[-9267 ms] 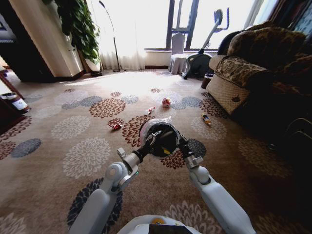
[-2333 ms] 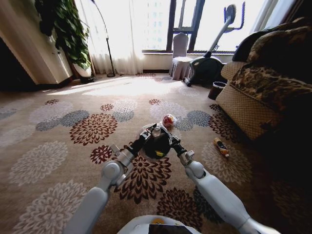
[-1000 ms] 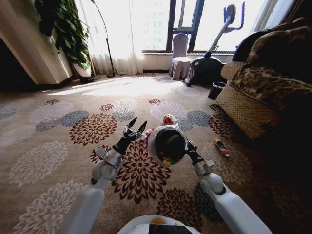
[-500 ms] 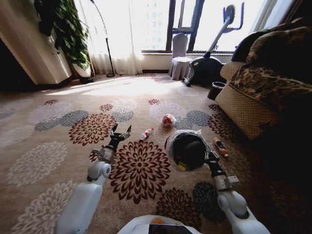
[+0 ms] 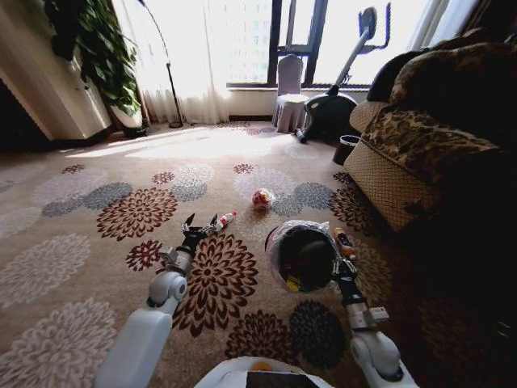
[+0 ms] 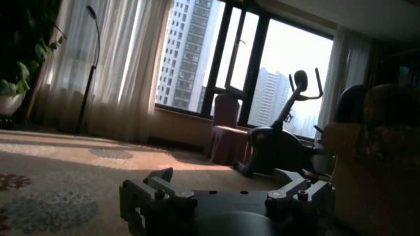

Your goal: Pick up the trash from the ground and place it into the trash bin.

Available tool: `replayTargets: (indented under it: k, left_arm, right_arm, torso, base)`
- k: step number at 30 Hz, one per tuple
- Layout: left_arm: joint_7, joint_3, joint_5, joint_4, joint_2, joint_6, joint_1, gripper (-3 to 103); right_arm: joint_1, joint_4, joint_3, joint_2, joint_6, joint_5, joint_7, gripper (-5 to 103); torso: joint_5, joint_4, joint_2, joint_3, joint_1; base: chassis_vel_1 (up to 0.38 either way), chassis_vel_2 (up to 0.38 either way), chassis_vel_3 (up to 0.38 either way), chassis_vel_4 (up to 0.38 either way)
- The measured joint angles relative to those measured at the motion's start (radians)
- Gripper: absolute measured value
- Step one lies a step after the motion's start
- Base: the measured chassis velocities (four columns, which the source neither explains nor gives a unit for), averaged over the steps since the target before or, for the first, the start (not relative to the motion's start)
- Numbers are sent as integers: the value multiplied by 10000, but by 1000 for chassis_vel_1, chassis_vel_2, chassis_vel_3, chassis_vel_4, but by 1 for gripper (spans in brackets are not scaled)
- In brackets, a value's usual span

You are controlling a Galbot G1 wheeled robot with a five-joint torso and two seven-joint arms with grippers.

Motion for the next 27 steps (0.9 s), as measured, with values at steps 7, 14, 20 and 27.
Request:
replayTargets:
  k: [7,14,20,27]
  left_arm:
    - [-16,65,-6,-70,-24,65,-18,100]
    - [17,170,-17,-44,-24,173,-113,100]
    - [34,200,-17,96,-76,199,-138,99]
    - [59,216,-18,358,-27,252,-158,99]
  right_arm:
    - [-31,151,-33,-8,1,-6,-2,0]
    - [-151,245,63,-215,11,14,4,0]
    - [-21,221,18,-197,191,-220,7,0]
    - [123,116,3,-134,728,-146,10,0]
  torso:
    - [6,1,0,0,0]
    - [-2,-1,0,1,2]
    - [1,-5,0,1,1]
    - [2,-1,1,0,0]
  base:
    - [-346,-336,343,343]
    - [-364,-367,358,368]
    - [-335,-340,319,338]
    - [-123,-143,139,120]
